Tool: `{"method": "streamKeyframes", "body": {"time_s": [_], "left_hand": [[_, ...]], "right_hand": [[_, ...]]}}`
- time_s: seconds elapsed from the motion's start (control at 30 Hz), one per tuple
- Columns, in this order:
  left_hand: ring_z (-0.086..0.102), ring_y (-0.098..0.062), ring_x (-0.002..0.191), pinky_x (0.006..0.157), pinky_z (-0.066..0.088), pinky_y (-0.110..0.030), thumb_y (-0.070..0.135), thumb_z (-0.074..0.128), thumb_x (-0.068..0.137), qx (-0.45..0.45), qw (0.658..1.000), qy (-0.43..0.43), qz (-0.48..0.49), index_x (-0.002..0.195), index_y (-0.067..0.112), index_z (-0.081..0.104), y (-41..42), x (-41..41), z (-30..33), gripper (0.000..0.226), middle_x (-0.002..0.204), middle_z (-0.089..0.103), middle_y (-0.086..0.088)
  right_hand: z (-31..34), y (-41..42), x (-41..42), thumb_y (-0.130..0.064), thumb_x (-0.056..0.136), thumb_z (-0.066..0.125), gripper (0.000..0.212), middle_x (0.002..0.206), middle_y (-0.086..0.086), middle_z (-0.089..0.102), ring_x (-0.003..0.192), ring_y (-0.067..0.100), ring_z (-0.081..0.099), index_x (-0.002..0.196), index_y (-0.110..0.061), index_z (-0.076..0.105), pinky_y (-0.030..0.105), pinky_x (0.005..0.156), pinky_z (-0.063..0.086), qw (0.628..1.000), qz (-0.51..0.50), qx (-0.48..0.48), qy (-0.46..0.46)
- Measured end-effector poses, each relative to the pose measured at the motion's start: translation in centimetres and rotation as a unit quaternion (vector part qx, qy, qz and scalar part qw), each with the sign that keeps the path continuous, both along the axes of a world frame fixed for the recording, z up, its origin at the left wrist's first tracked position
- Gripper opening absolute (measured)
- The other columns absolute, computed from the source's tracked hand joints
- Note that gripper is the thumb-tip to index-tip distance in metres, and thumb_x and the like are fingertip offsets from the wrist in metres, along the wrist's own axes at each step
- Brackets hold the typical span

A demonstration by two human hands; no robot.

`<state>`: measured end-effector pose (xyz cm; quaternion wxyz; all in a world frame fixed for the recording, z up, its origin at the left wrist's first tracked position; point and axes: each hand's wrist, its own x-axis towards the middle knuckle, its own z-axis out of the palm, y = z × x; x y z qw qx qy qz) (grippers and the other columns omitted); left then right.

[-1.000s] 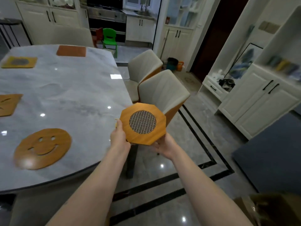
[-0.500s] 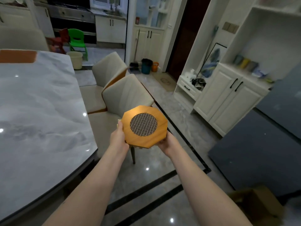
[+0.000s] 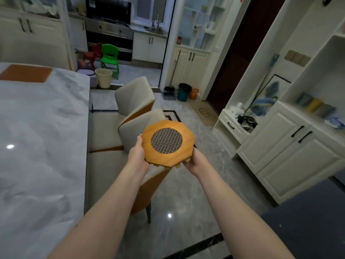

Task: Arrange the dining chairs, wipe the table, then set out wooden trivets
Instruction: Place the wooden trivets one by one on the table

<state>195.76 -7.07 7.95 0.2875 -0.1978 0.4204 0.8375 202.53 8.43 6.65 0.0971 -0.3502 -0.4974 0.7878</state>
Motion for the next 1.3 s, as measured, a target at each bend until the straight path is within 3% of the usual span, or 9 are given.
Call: {"method": "streamKeyframes", "body": {"time_s": [0.13,0.3,0.43,0.6,0.7,0.87,1.03,1.17,1.3], "left_hand": [[0.057,-0.029,0.114,0.082,0.048,-0.038,0.040,0.045,0.098,-0.010,0.999,0.002,0.032,0.135,0.009,0.046,1.4,-4.5,1.1,0.049,0.128,0.058,-0.012],[0.056,-0.029,0.114,0.091,0.047,-0.041,0.043,0.043,0.098,-0.006,0.997,0.023,0.080,0.133,0.014,0.049,2.3,-10.1,1.3,0.046,0.123,0.060,-0.007],[0.061,-0.030,0.106,0.092,0.050,-0.047,0.050,0.051,0.091,-0.018,0.991,0.048,0.121,0.127,0.013,0.054,2.6,-14.8,-0.2,0.051,0.117,0.064,-0.008],[0.063,-0.029,0.104,0.085,0.052,-0.043,0.030,0.067,0.086,-0.027,0.976,0.058,0.208,0.128,0.011,0.054,3.4,-18.3,-1.6,0.048,0.121,0.064,-0.013],[0.062,-0.030,0.102,0.084,0.051,-0.043,0.026,0.063,0.089,-0.013,0.959,0.034,0.282,0.128,0.009,0.055,3.8,-18.9,-2.1,0.044,0.123,0.062,-0.015],[0.061,-0.028,0.090,0.082,0.048,-0.043,0.026,0.059,0.092,-0.023,0.916,-0.024,0.399,0.120,0.009,0.054,4.0,-18.3,-2.4,0.034,0.112,0.063,-0.011],[0.061,-0.026,0.084,0.069,0.048,-0.043,0.027,0.063,0.089,-0.031,0.865,-0.067,0.496,0.123,0.012,0.053,1.4,-16.1,-4.0,0.038,0.115,0.062,-0.011],[0.061,-0.030,0.097,0.073,0.050,-0.044,0.028,0.064,0.088,-0.030,0.825,-0.077,0.560,0.127,0.013,0.053,-1.6,-14.3,-5.4,0.044,0.124,0.061,-0.011],[0.060,-0.029,0.092,0.064,0.049,-0.042,0.030,0.061,0.091,-0.021,0.795,-0.097,0.599,0.132,0.016,0.047,-4.7,-13.7,-6.6,0.046,0.121,0.060,-0.011]], "right_hand": [[1.6,1.8,-5.4,-0.024,0.097,0.050,0.022,0.089,0.007,0.070,0.083,0.019,0.063,0.094,-0.013,0.068,0.033,0.084,0.051,0.999,0.044,0.002,0.013],[2.7,2.9,-13.0,-0.036,0.098,0.047,0.030,0.087,0.006,0.068,0.080,0.020,0.059,0.092,-0.015,0.068,0.031,0.071,0.046,0.994,0.106,0.030,0.005],[1.9,4.0,-19.4,-0.036,0.098,0.044,0.032,0.058,0.000,0.060,0.055,0.013,0.048,0.076,-0.019,0.058,0.020,0.044,0.037,0.981,0.189,0.052,-0.009],[0.7,5.4,-27.2,-0.032,0.099,0.047,0.025,0.064,0.000,0.071,0.071,0.015,0.061,0.091,-0.014,0.063,0.023,0.052,0.051,0.952,0.306,0.004,0.009],[-0.1,5.3,-30.9,-0.030,0.098,0.051,0.026,0.084,0.004,0.073,0.082,0.018,0.065,0.115,-0.015,0.062,0.032,0.070,0.054,0.925,0.381,-0.005,0.012],[-0.9,4.0,-34.3,-0.026,0.100,0.047,0.017,0.083,0.004,0.064,0.066,0.014,0.058,0.113,-0.023,0.057,0.022,0.048,0.047,0.850,0.527,0.007,0.001],[-2.8,-0.7,-34.9,-0.026,0.101,0.044,0.012,0.078,0.004,0.062,0.056,0.012,0.056,0.103,-0.024,0.056,0.023,0.048,0.046,0.792,0.609,-0.011,-0.033],[-4.5,-5.1,-34.8,-0.020,0.100,0.045,0.013,0.066,0.001,0.060,0.050,0.012,0.050,0.097,-0.022,0.057,0.021,0.040,0.041,0.756,0.653,-0.026,-0.036],[-5.4,-9.3,-34.5,-0.022,0.102,0.042,0.016,0.074,-0.001,0.065,0.061,0.011,0.058,0.097,-0.022,0.057,0.025,0.053,0.044,0.723,0.689,-0.043,-0.034]]}}
